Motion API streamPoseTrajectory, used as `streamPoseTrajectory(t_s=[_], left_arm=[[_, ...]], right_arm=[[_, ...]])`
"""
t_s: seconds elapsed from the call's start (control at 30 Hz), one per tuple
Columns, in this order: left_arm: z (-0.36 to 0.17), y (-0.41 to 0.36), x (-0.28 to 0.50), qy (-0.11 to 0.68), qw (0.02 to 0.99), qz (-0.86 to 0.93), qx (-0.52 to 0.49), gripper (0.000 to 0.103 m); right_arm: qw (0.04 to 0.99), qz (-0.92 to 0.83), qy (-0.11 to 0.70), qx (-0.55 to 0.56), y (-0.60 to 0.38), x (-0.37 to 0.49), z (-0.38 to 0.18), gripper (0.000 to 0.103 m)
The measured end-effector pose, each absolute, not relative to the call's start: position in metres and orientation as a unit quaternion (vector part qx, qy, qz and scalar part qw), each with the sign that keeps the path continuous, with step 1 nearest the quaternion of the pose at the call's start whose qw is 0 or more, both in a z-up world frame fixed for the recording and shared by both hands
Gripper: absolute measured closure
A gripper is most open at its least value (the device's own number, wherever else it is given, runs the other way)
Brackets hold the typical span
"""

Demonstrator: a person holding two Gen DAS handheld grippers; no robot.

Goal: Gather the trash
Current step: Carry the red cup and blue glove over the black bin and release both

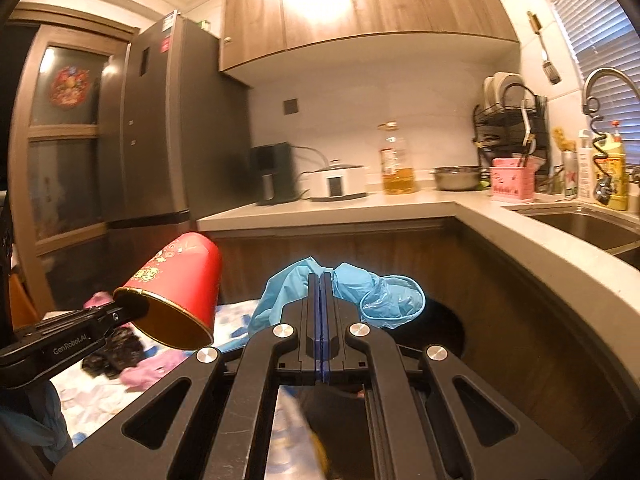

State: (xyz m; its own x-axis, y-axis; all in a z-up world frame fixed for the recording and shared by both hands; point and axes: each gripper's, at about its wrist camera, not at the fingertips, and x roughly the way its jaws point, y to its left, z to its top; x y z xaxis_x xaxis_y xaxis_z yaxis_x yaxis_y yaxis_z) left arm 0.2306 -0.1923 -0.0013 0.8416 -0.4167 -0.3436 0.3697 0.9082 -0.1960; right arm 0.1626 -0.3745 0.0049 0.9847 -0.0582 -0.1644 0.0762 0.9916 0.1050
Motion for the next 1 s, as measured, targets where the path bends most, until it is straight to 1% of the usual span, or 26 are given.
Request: streamPoseTrajectory(t_s=[0.2,0.47,1.0], left_arm=[[0.000,-0.233,0.252,0.188,0.954,-0.229,-0.052,0.101],[-0.005,-0.269,0.274,0.189,0.950,-0.243,-0.046,0.101],[-0.027,-0.296,0.304,0.205,0.945,-0.251,-0.038,0.101]], right_arm=[[0.994,-0.054,0.074,0.059,-0.397,0.172,0.006,0.102],[0.994,-0.066,0.067,0.064,-0.419,0.188,0.006,0.102],[0.992,-0.060,0.084,0.077,-0.434,0.213,-0.008,0.102]])
